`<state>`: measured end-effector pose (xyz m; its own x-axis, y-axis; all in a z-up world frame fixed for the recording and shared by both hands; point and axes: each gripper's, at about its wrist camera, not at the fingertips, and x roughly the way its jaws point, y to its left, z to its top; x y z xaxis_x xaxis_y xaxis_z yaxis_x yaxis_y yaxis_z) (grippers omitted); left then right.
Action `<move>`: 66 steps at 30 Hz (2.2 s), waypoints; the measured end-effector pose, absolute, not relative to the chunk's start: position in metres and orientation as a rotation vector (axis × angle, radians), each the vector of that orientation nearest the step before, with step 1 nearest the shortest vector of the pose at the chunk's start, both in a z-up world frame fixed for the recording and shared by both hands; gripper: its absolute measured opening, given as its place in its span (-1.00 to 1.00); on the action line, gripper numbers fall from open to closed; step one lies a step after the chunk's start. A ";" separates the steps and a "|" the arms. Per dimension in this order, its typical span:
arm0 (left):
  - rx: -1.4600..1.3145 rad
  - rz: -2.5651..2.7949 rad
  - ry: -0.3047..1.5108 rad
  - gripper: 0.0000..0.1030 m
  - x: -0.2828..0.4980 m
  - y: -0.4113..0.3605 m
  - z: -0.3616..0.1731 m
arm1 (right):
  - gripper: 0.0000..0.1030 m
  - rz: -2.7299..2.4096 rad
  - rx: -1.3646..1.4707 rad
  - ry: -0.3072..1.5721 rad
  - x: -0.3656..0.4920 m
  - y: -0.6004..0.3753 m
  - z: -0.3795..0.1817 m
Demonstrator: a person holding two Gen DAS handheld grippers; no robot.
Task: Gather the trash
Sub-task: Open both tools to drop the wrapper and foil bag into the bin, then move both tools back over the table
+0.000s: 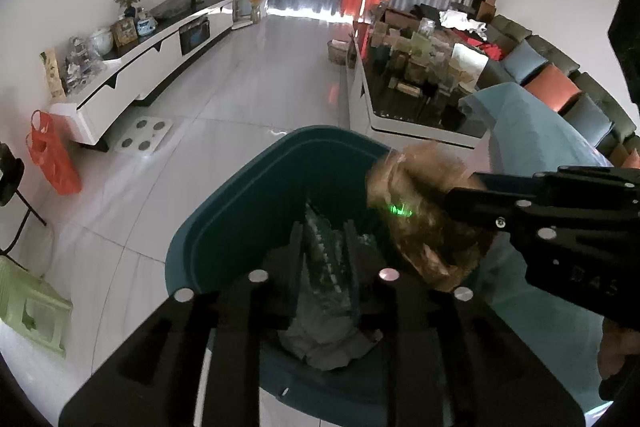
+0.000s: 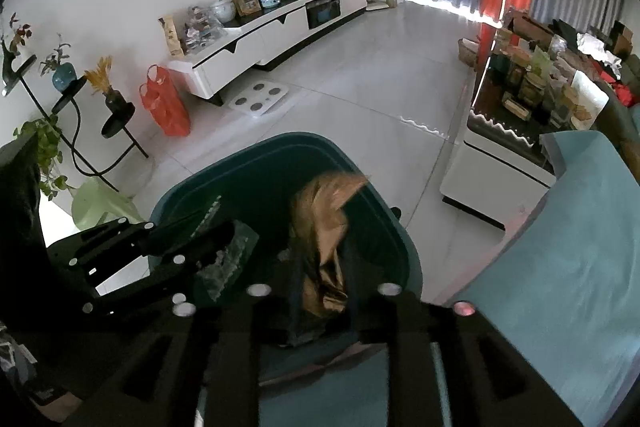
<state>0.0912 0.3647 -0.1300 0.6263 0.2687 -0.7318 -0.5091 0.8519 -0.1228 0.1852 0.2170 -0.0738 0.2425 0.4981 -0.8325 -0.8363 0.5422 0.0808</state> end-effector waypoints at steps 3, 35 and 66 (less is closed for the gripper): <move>-0.336 0.467 0.784 -0.32 0.094 0.364 -0.134 | -0.54 0.951 -0.418 0.943 0.185 0.214 -0.074; -0.174 0.467 0.620 0.89 0.099 0.274 -0.034 | 0.21 0.879 -0.052 0.749 0.205 0.052 -0.005; -0.117 -0.023 0.482 0.89 0.088 0.043 0.022 | 0.78 0.392 0.143 0.515 0.111 -0.233 0.006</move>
<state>0.0880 0.0433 0.0218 0.8861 -0.0493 -0.4609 -0.0059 0.9931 -0.1175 0.1115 -0.2330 0.0056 0.7980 0.3996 -0.4511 -0.3285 0.9160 0.2304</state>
